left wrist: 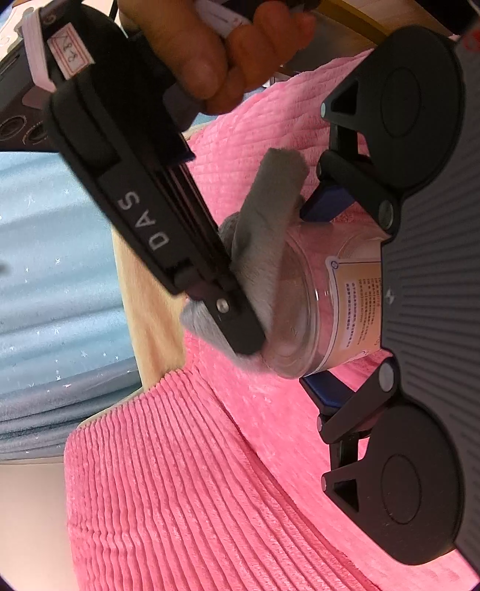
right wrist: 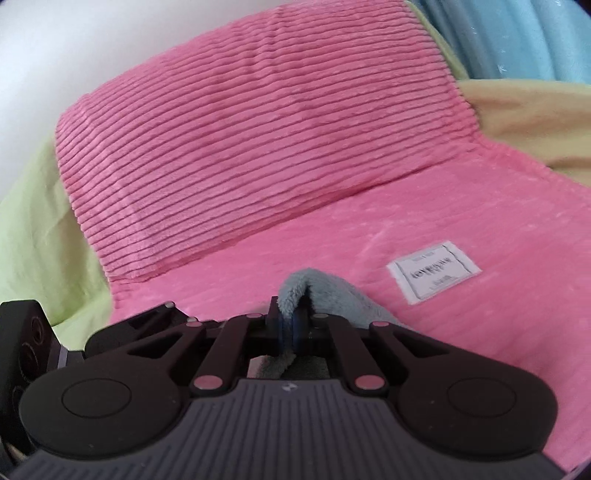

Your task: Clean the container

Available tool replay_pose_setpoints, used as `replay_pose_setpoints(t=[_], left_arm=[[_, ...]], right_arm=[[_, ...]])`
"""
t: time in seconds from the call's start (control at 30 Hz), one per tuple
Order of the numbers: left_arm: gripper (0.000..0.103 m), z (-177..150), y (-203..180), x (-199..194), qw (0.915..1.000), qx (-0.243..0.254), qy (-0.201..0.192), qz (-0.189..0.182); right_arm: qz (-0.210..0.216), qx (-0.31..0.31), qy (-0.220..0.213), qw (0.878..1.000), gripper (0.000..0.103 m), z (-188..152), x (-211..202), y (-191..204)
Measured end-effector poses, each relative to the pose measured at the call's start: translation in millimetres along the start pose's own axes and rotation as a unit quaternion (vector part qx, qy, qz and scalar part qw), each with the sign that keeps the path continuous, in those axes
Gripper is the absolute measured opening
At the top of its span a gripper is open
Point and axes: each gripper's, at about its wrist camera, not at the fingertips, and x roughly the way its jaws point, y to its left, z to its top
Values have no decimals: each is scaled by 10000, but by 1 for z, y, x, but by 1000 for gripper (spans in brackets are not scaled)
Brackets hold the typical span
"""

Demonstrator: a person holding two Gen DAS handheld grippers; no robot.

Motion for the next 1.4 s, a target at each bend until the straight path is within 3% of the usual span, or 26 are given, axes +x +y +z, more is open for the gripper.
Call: replay_pose_setpoints(t=[0.1, 0.2, 0.37, 0.5, 0.67, 0.83, 1.0, 1.17, 1.4], left_arm=[[86, 0, 0, 1, 10000, 11, -2, -8], [86, -1, 0, 0, 10000, 0, -3, -12], [86, -1, 0, 1, 10000, -14, 3, 0], [86, -1, 0, 2, 10000, -31, 7, 15], [86, 0, -1, 4, 10000, -31, -2, 22], [86, 1, -13, 4, 10000, -25, 1, 87], [86, 1, -16, 4, 9999, 58, -3, 96], [86, -1, -7, 4, 10000, 90, -11, 28], [86, -1, -6, 5, 10000, 35, 10, 41]], right_arm=[[142, 2, 139, 9998, 4, -1, -10, -4], [616, 106, 333, 9975, 4, -4, -12, -4], [908, 139, 343, 9952, 3, -6, 1, 8], [790, 258, 147, 9964, 2, -5, 16, 11], [174, 45, -156, 9997, 2, 0, 24, 10], [-143, 8, -111, 9998, 2, 2, 10, 1], [-45, 86, 145, 9998, 2, -2, -12, -6], [513, 24, 425, 9978, 4, -7, -17, 6], [572, 188, 238, 9979, 2, -4, 3, 18]])
